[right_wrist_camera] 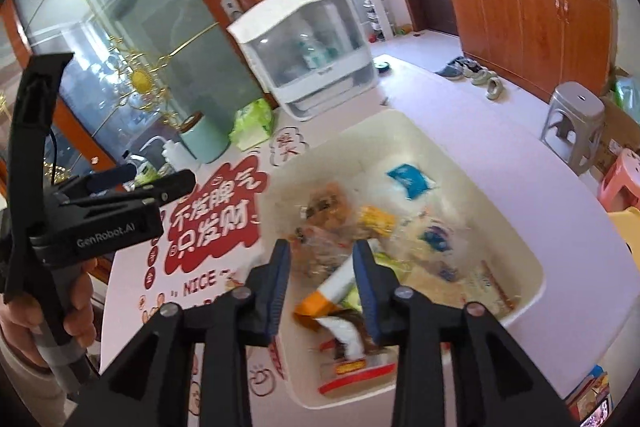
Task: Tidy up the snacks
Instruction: 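Carry both snacks over the white tray and open both tools to drop them, then grasp the white croissant bag with the right tool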
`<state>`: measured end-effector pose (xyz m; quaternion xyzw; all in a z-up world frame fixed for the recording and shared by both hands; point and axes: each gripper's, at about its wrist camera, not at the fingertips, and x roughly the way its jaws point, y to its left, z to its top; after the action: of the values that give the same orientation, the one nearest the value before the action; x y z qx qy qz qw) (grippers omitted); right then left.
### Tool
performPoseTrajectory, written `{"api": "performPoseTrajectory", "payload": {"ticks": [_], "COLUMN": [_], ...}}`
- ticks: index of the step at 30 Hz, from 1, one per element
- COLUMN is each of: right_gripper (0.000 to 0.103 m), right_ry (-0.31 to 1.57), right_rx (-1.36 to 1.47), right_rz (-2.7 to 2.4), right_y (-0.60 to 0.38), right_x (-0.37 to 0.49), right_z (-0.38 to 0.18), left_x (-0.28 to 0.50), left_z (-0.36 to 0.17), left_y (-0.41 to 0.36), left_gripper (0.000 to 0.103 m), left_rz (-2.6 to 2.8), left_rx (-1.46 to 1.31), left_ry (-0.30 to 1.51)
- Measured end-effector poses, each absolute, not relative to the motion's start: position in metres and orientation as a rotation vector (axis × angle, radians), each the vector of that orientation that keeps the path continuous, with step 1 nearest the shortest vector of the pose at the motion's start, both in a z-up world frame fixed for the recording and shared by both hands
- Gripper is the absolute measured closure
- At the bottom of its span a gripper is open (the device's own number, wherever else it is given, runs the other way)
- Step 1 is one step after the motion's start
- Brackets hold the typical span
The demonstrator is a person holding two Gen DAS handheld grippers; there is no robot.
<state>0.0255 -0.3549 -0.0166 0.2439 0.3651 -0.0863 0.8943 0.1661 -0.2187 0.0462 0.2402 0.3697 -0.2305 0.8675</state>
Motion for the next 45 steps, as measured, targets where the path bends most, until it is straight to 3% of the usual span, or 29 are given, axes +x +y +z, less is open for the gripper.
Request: {"api": "performPoseTrajectory", "payload": {"ticks": [9, 22, 33, 38, 45], "right_gripper": [0.056, 0.054, 0.054, 0.048, 0.046], "right_ry": [0.767, 0.945, 1.095, 1.133, 1.215], "right_rx": [0.438, 0.304, 0.142, 0.043, -0.004], "right_rz": [-0.102, -0.065, -0.157, -0.213, -0.231], "right_y": [-0.288, -0.195, -0.169, -0.164, -0.162], "right_x": [0.061, 0.129, 0.167, 0.177, 0.187], "right_z": [-0.002, -0.056, -0.114, -0.132, -0.16], "left_x": [0.181, 0.216, 0.229, 0.231, 0.233], "left_z": [0.052, -0.023, -0.07, -0.078, -0.082], "left_y": [-0.146, -0.039, -0.018, -0.018, -0.02], "left_gripper": [0.013, 0.012, 0.012, 0.012, 0.012], "left_rz": [-0.415, -0.267, -0.239, -0.237, -0.235], "left_rx": [0.485, 0.386, 0.34, 0.329, 0.319], "left_ry": [0.741, 0.893, 0.995, 1.018, 1.036]}}
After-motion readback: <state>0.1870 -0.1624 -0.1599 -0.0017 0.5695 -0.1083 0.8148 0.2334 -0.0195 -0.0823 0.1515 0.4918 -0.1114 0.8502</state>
